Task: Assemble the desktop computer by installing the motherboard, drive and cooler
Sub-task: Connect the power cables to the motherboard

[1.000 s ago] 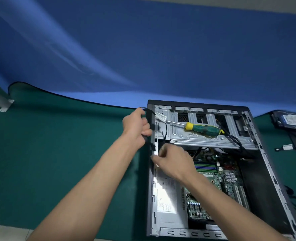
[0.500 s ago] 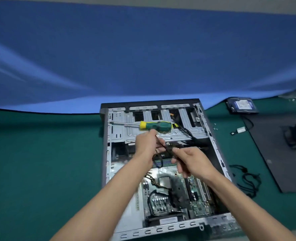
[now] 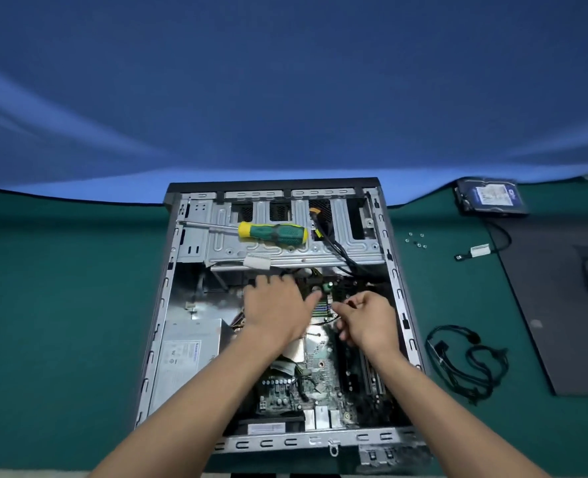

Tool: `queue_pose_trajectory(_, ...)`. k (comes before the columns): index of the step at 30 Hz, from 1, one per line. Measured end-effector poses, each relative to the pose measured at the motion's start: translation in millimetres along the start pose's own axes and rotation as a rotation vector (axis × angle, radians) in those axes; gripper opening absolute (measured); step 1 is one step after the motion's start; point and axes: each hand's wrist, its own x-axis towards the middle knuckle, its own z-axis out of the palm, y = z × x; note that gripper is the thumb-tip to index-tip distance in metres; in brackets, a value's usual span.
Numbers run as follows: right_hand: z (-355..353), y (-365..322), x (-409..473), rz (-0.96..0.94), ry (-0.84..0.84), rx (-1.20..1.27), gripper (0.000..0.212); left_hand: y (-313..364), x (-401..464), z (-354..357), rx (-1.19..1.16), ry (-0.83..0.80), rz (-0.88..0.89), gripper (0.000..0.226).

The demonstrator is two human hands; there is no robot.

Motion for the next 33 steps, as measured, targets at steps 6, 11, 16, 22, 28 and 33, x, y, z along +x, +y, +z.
queue_pose_trajectory(6,1.2,-0.7,12.8,0.045,-0.059,0.268,0.013,11.7,-13.6,-16.8,0.076,-0.015,-0.021,0.041)
queue_pose_trajectory(11,6.6,-0.4,10.9,0.130,-0.089,0.605,0.016,20.6,-11.6,-2.0,-0.776,-0.451,0.038,0.032)
queue_pose_trajectory(16,0.9,3.2,5.4,0.377,-0.105,0.927,0.016,31.5,-9.2,23.6,-1.212,-0.350,0.006,0.021)
queue_pose_trajectory(22,-5.7,-3.3,0.2,0.504,-0.210,0.885,0.026,44.1,-7.6,38.7,-1.623,-0.139,-0.085,0.021)
queue_pose_trajectory(28,-10.6,-15.5,-12.2,0.463,-0.217,0.767,0.025,44.8,-5.8,41.4,-1.552,0.131,-0.047,0.017)
queue_pose_trajectory(33,-43.0,-36.4,-36.1,0.114,-0.294,0.284,0.023,52.1,2.5,46.4,-1.392,0.129,0.015,0.010)
